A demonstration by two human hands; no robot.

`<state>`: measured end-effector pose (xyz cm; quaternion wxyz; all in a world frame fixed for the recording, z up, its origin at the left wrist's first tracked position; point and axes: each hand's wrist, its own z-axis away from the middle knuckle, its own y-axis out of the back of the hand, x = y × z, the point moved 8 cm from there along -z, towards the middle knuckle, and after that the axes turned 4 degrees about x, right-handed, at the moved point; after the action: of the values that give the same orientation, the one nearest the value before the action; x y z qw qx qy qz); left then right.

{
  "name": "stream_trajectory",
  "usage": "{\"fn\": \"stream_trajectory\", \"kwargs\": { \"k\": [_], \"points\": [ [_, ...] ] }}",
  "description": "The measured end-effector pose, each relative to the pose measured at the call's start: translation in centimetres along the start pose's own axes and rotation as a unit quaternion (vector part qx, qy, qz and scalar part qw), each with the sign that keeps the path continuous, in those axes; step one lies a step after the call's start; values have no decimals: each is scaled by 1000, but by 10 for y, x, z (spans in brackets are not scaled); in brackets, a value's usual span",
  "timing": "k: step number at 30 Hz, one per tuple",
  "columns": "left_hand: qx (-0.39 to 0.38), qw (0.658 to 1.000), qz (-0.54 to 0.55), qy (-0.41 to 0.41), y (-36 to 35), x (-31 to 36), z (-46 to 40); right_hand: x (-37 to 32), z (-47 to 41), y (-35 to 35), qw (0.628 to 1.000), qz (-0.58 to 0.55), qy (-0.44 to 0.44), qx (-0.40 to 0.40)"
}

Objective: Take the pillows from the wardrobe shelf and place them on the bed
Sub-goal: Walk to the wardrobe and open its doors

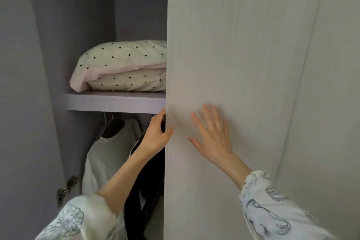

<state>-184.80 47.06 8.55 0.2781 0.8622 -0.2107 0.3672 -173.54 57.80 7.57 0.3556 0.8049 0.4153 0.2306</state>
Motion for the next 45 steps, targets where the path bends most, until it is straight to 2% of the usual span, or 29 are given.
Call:
{"fn": "stream_trajectory", "kwargs": {
  "k": [4, 9, 12, 19, 22, 26, 28, 33, 35, 39, 43, 45],
  "points": [
    [-7, 996, 46, 75, -12, -17, -18, 16, 1, -32, 999, 34, -27, -28],
    [35, 989, 125, 77, -11, -18, -19, 14, 1, -37, 998, 55, -34, -23],
    [-2, 986, 143, 82, -6, -21, -16, 12, 5, -33, 997, 54, -39, -38],
    [-51, 981, 172, 78, 5, -3, 24, -10, 39, -19, 995, 7, -60, -81],
    [-72, 979, 172, 82, 8, 4, 43, -22, 62, -16, 986, -88, -75, -120],
    [-91, 972, 196, 89, 9, 19, 71, -44, 96, -11, 923, -326, -133, -157],
    [-101, 967, 219, 87, 7, 30, 86, -49, 110, -3, 894, -392, -156, -153],
    [-136, 957, 244, 84, -3, 55, 119, -45, 144, 25, 864, -440, -185, -158],
    [-139, 951, 261, 86, -6, 65, 128, -47, 162, 34, 838, -480, -196, -170],
    [-132, 945, 282, 97, -16, 85, 148, -49, 194, 56, 752, -587, -240, -176],
    [-130, 943, 290, 102, -37, 112, 177, -37, 222, 83, 732, -613, -241, -175],
    [-134, 941, 295, 99, -52, 129, 191, -24, 241, 95, 709, -633, -252, -178]
  ]
}}
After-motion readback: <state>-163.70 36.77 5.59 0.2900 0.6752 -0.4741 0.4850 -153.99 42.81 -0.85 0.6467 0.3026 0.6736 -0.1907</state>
